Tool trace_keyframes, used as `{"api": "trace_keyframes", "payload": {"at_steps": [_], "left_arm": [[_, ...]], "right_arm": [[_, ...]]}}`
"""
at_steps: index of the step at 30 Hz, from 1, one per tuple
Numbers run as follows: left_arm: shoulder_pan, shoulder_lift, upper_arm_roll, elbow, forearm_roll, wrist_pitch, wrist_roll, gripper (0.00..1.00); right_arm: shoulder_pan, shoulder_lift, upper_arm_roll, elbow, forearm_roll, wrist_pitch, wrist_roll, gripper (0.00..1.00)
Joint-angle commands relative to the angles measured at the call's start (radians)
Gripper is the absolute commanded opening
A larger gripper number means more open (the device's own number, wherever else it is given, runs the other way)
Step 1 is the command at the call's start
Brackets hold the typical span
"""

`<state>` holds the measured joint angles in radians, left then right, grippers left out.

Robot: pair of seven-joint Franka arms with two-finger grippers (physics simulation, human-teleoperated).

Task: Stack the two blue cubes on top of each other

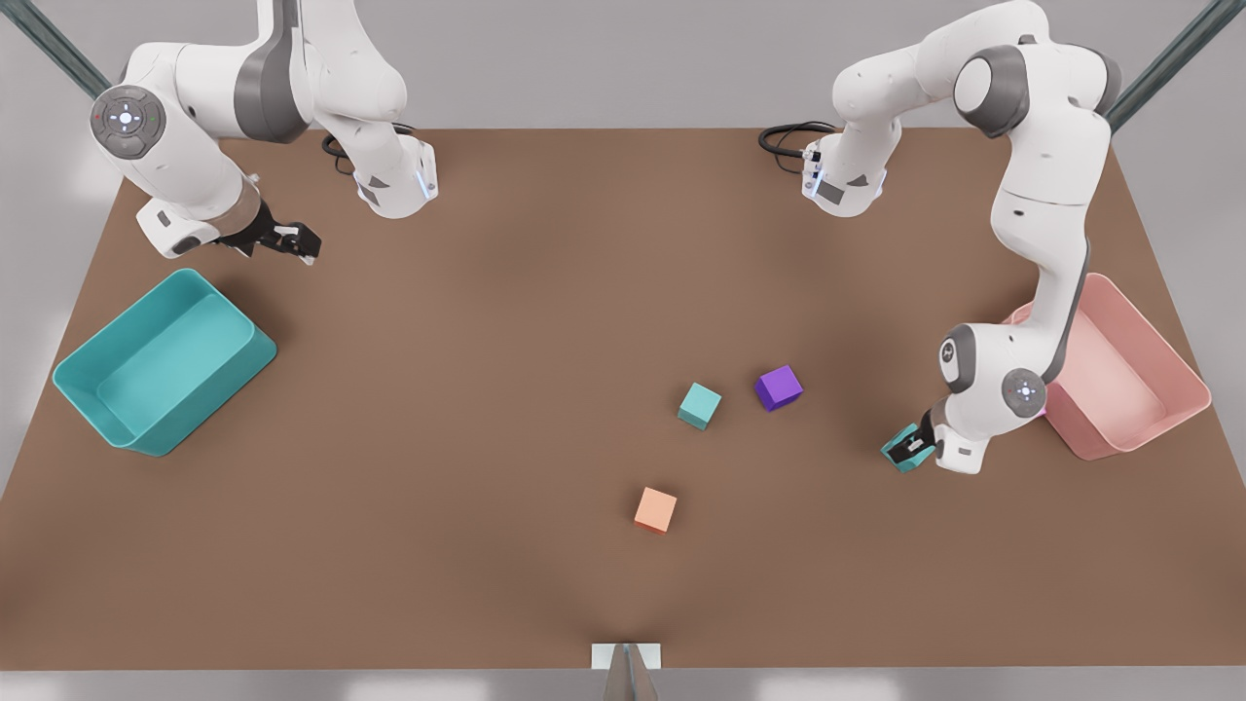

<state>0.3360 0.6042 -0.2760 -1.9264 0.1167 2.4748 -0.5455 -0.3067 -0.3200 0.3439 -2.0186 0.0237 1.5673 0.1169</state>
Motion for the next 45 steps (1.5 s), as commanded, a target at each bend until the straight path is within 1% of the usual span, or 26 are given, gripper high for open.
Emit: {"api": "trace_keyframes", "payload": {"at_steps": [1, 2, 3, 5, 6, 7, 9, 11, 14, 16, 18, 19, 20, 23, 26, 28, 30, 34, 45], "left_arm": [[0.0, 0.003, 0.0, 0.001, 0.0, 0.007, 0.035, 1.0], [0.0, 0.003, 0.0, 0.001, 0.0, 0.007, 0.035, 1.0], [-0.002, 0.003, 0.0, 0.001, 0.0, 0.007, 0.035, 0.97], [-0.003, 0.008, 0.0, 0.006, 0.0, 0.006, 0.016, 0.86], [-0.005, 0.006, 0.0, 0.006, 0.0, 0.003, 0.012, 0.61], [-0.008, 0.005, 0.0, 0.007, 0.001, 0.0, 0.009, 0.6], [-0.011, -0.015, 0.0, 0.013, 0.001, -0.03, -0.001, 0.61], [-0.014, -0.07, -0.005, 0.024, 0.003, -0.114, -0.005, 0.61], [-0.034, -0.103, -0.095, 0.052, 0.011, -0.158, -0.157, 0.62], [-0.113, -0.155, -0.094, 0.052, 0.012, -0.224, -0.255, 0.62], [-0.207, -0.165, -0.092, 0.053, 0.041, -0.229, -0.404, 0.62], [-0.242, -0.162, -0.095, 0.062, 0.095, -0.235, -0.496, 0.62], [-0.305, -0.153, -0.094, 0.095, 0.112, -0.286, -0.583, 0.62], [-0.463, -0.116, -0.092, 0.158, 0.113, -0.293, -0.797, 0.62], [-0.561, -0.109, -0.091, 0.168, 0.115, -0.283, -0.867, 0.62], [-0.627, -0.066, -0.086, 0.211, 0.116, -0.283, -0.87, 0.62], [-0.64, -0.03, -0.085, 0.219, 0.184, -0.283, -0.88, 0.62], [-0.629, -0.02, -0.085, 0.216, 0.219, -0.281, -0.88, 0.62], [-0.634, 0.009, -0.088, 0.211, 0.204, -0.264, -0.892, 0.62]], "right_arm": [[0.0, -0.001, 0.0, 0.003, 0.001, 0.0, -0.013, 1.0], [-0.002, 0.004, 0.0, 0.014, 0.001, -0.004, -0.013, 1.0], [-0.002, 0.004, 0.0, 0.014, 0.001, -0.004, -0.013, 1.0], [-0.002, 0.004, 0.0, 0.014, 0.001, -0.004, -0.013, 1.0], [-0.002, 0.004, 0.0, 0.012, 0.001, -0.004, -0.013, 1.0], [-0.002, 0.004, 0.0, 0.012, 0.001, -0.004, -0.013, 1.0], [-0.002, 0.004, 0.0, 0.012, 0.001, -0.004, -0.013, 1.0], [-0.002, 0.004, 0.0, 0.012, 0.001, -0.004, -0.013, 1.0], [-0.002, 0.004, 0.0, 0.012, 0.001, -0.004, -0.013, 1.0], [-0.002, 0.004, 0.0, 0.014, 0.001, -0.004, -0.013, 1.0], [-0.002, 0.004, 0.0, 0.014, 0.001, -0.004, -0.013, 1.0], [-0.002, 0.004, -0.002, 0.012, 0.001, -0.004, -0.013, 1.0], [-0.002, 0.004, 0.0, 0.012, 0.001, -0.004, -0.013, 1.0], [-0.002, 0.004, -0.002, 0.012, 0.001, -0.006, -0.013, 1.0], [-0.002, 0.004, -0.002, 0.012, 0.001, -0.006, -0.013, 1.0], [-0.002, 0.004, 0.0, 0.012, 0.001, -0.006, -0.013, 1.0], [-0.002, 0.004, -0.002, 0.014, 0.001, -0.006, -0.013, 1.0], [-0.002, 0.004, -0.002, 0.014, 0.001, -0.006, -0.013, 1.0], [-0.002, 0.004, -0.002, 0.014, 0.001, -0.006, -0.013, 1.0]]}}
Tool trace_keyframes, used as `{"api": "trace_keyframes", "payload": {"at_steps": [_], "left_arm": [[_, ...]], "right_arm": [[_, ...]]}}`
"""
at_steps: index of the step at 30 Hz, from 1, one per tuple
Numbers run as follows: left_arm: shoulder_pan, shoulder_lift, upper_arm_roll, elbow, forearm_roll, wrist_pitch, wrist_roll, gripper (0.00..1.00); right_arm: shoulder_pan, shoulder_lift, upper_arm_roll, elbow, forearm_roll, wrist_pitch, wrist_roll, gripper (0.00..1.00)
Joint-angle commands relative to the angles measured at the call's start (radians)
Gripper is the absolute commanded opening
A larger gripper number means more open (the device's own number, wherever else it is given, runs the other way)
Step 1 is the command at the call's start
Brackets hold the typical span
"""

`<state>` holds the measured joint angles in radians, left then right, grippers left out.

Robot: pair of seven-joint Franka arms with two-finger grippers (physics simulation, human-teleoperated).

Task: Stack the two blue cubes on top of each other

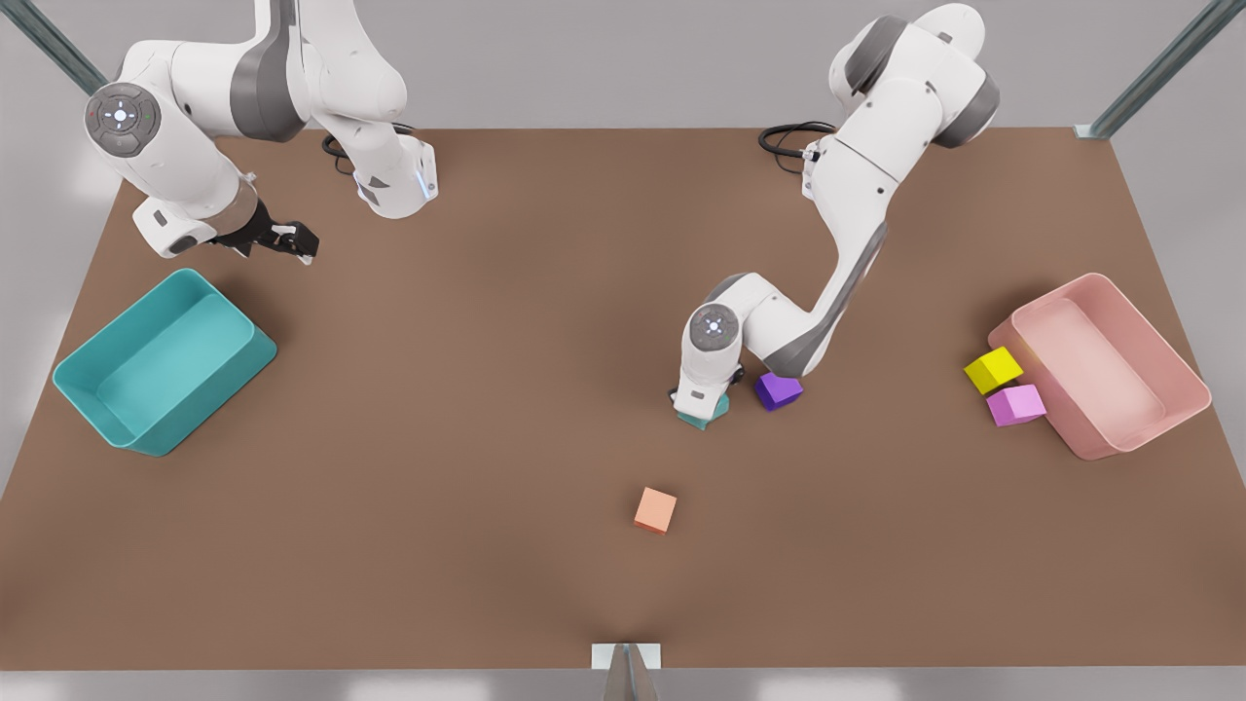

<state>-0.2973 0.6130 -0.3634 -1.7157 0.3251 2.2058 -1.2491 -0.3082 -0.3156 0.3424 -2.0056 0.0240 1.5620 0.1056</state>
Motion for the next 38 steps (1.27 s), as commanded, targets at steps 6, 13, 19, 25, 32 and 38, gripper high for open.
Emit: {"api": "trace_keyframes", "payload": {"at_steps": [6, 13, 19, 25, 32, 38], "left_arm": [[0.006, -0.012, -0.006, -0.015, -0.008, 0.005, -0.191, 0.62], [0.006, -0.016, -0.016, -0.015, -0.034, 0.015, -0.193, 0.62], [0.006, -0.022, -0.016, -0.013, -0.034, 0.005, -0.19, 1.0], [0.017, -0.164, -0.06, 0.005, -0.058, -0.213, -0.185, 1.0], [0.367, -0.294, 0.042, 0.487, -0.19, -0.911, 1.112, 1.0], [0.31, -0.38, 0.189, 0.354, -0.371, -0.713, 1.214, 1.0]], "right_arm": [[0.0, -0.002, 0.0, 0.001, 0.001, 0.0, -0.001, 1.0], [0.0, 0.0, 0.0, 0.001, 0.001, 0.0, -0.001, 1.0], [0.0, -0.002, 0.0, 0.001, 0.001, 0.0, -0.001, 1.0], [0.0, 0.0, 0.0, 0.001, 0.001, 0.0, -0.001, 1.0], [0.0, -0.002, 0.001, 0.001, 0.001, -0.002, -0.001, 1.0], [0.0, -0.002, 0.0, 0.001, 0.001, -0.002, -0.001, 1.0]]}}
